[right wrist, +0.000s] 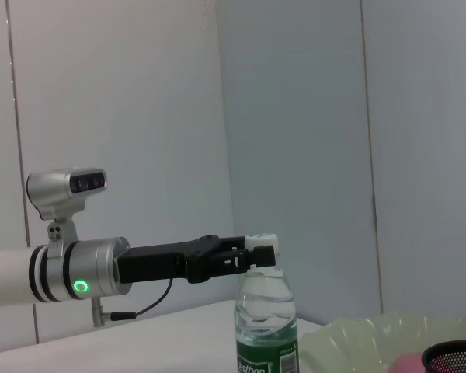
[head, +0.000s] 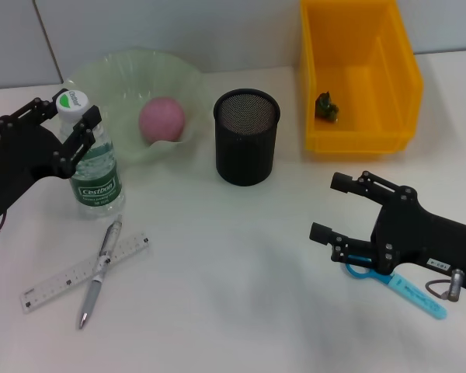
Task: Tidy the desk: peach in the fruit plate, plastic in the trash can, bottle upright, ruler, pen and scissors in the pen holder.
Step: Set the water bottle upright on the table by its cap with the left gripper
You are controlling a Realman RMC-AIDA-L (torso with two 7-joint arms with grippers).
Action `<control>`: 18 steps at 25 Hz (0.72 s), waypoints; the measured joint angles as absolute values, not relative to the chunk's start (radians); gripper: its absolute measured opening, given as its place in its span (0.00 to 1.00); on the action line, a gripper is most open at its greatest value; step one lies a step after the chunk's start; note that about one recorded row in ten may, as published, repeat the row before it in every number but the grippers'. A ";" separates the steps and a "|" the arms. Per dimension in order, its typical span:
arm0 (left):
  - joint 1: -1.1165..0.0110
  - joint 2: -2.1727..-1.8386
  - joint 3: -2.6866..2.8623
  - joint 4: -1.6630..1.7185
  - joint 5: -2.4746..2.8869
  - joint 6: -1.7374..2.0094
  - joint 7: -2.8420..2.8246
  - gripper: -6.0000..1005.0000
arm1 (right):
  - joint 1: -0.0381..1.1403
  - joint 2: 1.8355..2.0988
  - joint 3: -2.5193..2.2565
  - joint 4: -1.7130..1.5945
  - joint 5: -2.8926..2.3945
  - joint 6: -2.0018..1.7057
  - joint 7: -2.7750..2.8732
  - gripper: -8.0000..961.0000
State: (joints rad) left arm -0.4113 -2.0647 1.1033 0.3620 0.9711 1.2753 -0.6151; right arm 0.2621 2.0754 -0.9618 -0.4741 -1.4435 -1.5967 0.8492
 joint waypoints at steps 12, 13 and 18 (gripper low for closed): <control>-0.411 -2.063 1.103 0.362 0.971 1.275 -0.615 0.44 | 0.264 2.075 -0.962 -0.477 -1.443 -1.597 0.855 0.87; -0.411 -2.064 1.103 0.362 0.971 1.275 -0.615 0.44 | 0.264 2.075 -0.962 -0.477 -1.443 -1.597 0.856 0.87; -0.413 -2.065 1.106 0.362 0.974 1.270 -0.615 0.44 | 0.264 2.075 -0.962 -0.477 -1.443 -1.597 0.856 0.87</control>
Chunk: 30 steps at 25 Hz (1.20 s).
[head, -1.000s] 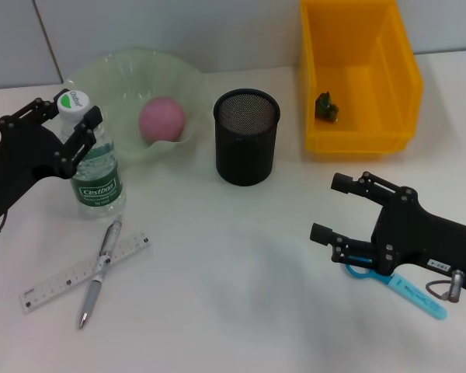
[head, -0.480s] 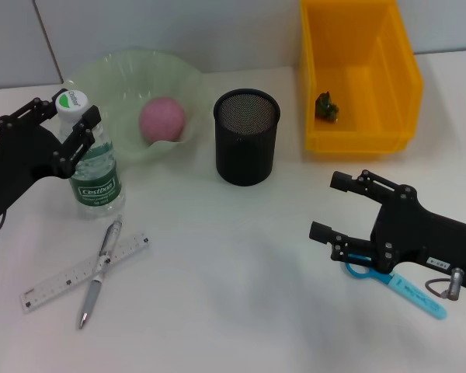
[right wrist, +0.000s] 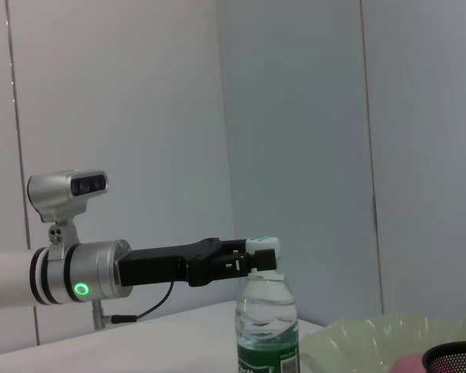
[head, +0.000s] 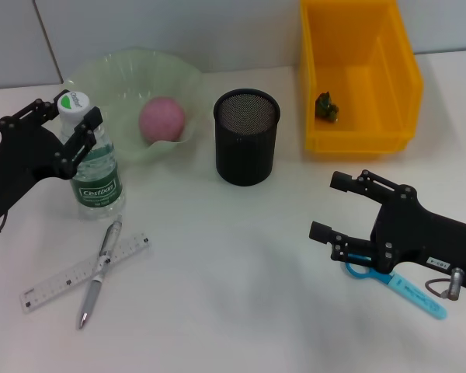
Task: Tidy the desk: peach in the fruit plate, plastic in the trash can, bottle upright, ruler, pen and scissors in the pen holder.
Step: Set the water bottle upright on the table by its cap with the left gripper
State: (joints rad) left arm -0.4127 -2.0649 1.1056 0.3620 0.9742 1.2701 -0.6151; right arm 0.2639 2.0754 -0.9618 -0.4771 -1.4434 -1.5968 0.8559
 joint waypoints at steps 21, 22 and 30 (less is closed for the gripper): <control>-0.428 -2.069 1.103 0.338 0.966 1.252 -0.616 0.46 | 0.267 2.075 -0.959 -0.478 -1.460 -1.597 0.857 0.87; -0.428 -2.069 1.103 0.338 0.966 1.252 -0.616 0.46 | 0.267 2.075 -0.960 -0.478 -1.460 -1.597 0.857 0.87; -0.427 -2.069 1.100 0.336 0.970 1.249 -0.604 0.47 | 0.267 2.075 -0.962 -0.479 -1.460 -1.597 0.859 0.87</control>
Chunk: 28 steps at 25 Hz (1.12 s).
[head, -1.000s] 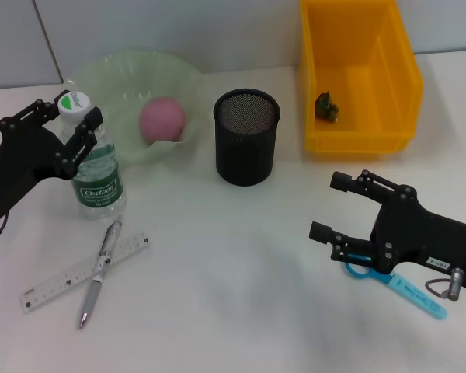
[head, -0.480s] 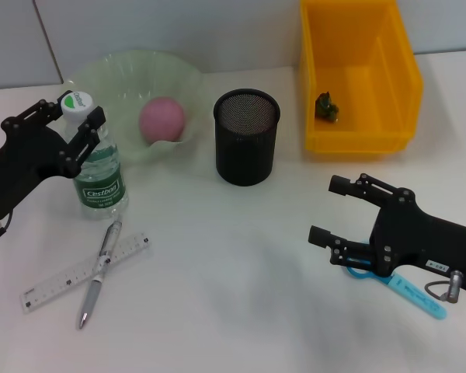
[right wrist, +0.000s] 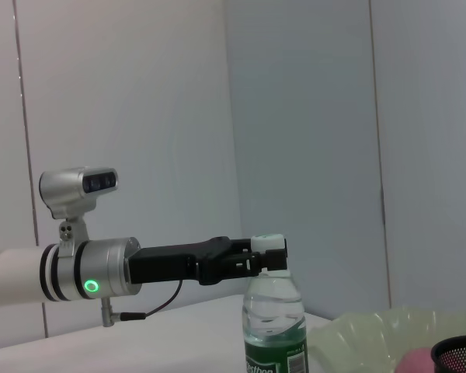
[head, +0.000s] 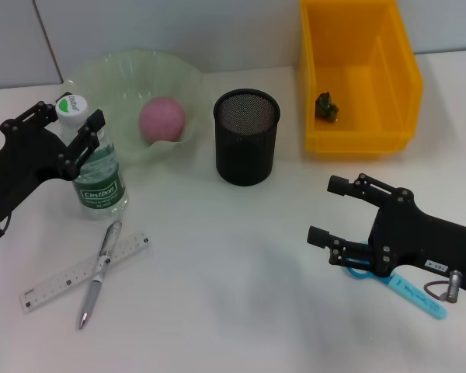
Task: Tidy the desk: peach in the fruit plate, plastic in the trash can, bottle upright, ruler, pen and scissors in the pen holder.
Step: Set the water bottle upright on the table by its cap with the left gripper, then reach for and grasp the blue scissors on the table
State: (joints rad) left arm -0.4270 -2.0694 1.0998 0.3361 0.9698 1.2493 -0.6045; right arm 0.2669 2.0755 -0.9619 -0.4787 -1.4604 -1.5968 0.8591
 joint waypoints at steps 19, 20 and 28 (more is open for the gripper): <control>-0.372 -2.063 1.094 0.351 0.969 1.356 -0.629 0.85 | 0.260 2.075 -0.952 -0.481 -1.453 -1.606 0.861 0.87; -0.354 -2.063 1.093 0.355 0.969 1.375 -0.631 0.85 | 0.259 2.075 -0.950 -0.485 -1.451 -1.607 0.861 0.87; -0.259 -2.072 1.077 0.340 0.960 1.513 -0.533 0.84 | 0.254 2.075 -0.925 -0.487 -1.450 -1.621 0.869 0.87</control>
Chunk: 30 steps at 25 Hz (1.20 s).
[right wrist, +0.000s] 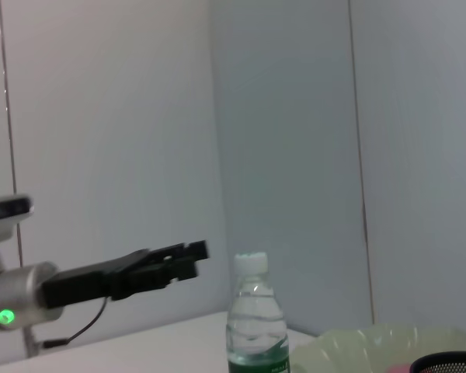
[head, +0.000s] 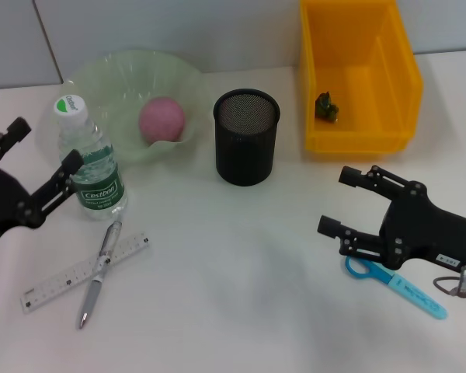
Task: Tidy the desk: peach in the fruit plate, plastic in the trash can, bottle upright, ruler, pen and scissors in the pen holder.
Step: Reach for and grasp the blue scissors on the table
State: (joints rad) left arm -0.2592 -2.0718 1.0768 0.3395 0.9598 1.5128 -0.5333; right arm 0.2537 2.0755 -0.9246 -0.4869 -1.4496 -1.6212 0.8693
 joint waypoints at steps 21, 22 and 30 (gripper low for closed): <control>-0.238 -2.061 1.232 0.246 0.982 1.596 -0.449 0.83 | 0.238 2.072 -0.818 -1.041 -1.851 -1.595 1.886 0.87; -0.241 -2.060 1.238 0.247 0.984 1.595 -0.460 0.83 | 0.261 2.072 -0.822 -1.179 -2.008 -1.617 2.097 0.87; -0.262 -2.059 1.248 0.261 1.050 1.546 -0.541 0.83 | 0.388 2.073 -0.861 -1.509 -2.352 -1.803 2.470 0.87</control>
